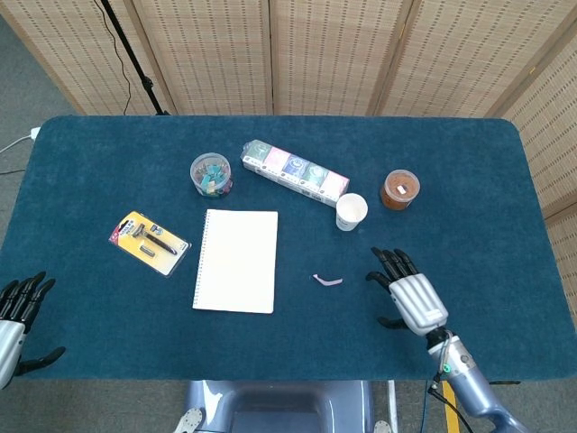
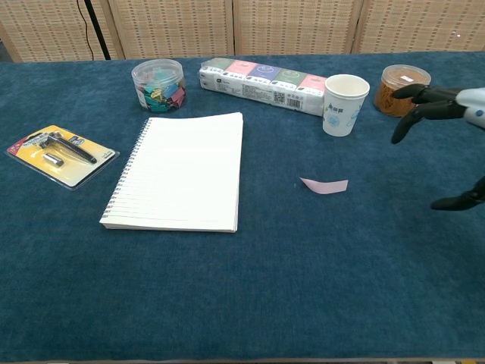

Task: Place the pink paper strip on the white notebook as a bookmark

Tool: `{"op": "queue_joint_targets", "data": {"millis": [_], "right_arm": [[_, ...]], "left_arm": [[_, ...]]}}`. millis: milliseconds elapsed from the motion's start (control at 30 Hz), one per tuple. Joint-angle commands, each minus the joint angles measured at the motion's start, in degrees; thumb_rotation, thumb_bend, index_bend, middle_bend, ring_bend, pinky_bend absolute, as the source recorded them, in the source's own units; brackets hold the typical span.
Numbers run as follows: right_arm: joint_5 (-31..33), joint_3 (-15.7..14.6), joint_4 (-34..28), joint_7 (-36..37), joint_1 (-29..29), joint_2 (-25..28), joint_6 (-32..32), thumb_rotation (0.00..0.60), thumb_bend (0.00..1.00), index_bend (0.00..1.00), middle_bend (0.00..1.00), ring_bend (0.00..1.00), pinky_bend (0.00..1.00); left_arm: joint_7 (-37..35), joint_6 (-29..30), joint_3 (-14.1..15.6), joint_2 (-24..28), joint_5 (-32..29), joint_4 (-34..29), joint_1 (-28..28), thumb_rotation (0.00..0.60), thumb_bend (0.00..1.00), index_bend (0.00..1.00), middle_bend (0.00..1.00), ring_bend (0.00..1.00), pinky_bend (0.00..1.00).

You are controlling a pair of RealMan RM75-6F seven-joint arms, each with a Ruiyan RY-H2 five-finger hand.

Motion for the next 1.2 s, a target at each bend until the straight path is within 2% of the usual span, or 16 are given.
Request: {"op": "queue_joint_targets", "data": {"millis": [33, 133, 300, 633, 867, 1200], "right_arm": [[2.58, 0.99, 2.75, -3.14, 2.23, -3.46, -1.69, 0.600, 0.10, 0.30, 0.00, 0.00, 0.00], [3.83, 1.23, 3.99, -4.87, 3.33, -5.37, -2.30, 0.600, 0.11, 0.30, 0.00, 0.00, 0.00], [6.14, 1.75, 5.50, -6.86, 4.89, -7.85, -3.22, 0.600, 0.21, 0.33, 0.00, 0.00, 0.00], [8.48, 1.99, 9.07, -10.42, 7.21, -13.22, -2.51, 0.600, 0.26, 0.37, 0.00, 0.00, 0.00], [9.51, 2.51, 13.15, -12.17, 8.55, -17.65, -0.88, 0.600, 0.37, 0.40, 0.00, 0.00, 0.00], [12.20, 2.21, 14.58, -13.90, 9.66, -19.47, -1.58, 0.600, 0.37, 0.40, 0.00, 0.00, 0.00]], "left_arm": [[-0.22, -0.12, -0.06, 0.14, -0.13, -0.04, -0.07, 0.600, 0.01, 0.00, 0.00, 0.00, 0.00], [-0.42, -0.45, -0.03, 0.26, -0.28, -0.14, -0.18, 0.600, 0.01, 0.00, 0.00, 0.00, 0.00], [-0.48, -0.69, -0.02, 0.36, -0.40, -0.26, -0.23, 0.600, 0.01, 0.00, 0.00, 0.00, 0.00], [-0.49, -1.30, -0.02, 0.45, -0.74, -0.55, -0.40, 0.600, 0.01, 0.00, 0.00, 0.00, 0.00], [-1.08, -1.40, -0.06, 0.64, -0.91, -0.55, -0.43, 0.600, 0.01, 0.00, 0.00, 0.00, 0.00], [-1.65, -1.56, -0.12, 0.88, -1.13, -0.57, -0.49, 0.600, 0.01, 0.00, 0.00, 0.00, 0.00]]}}
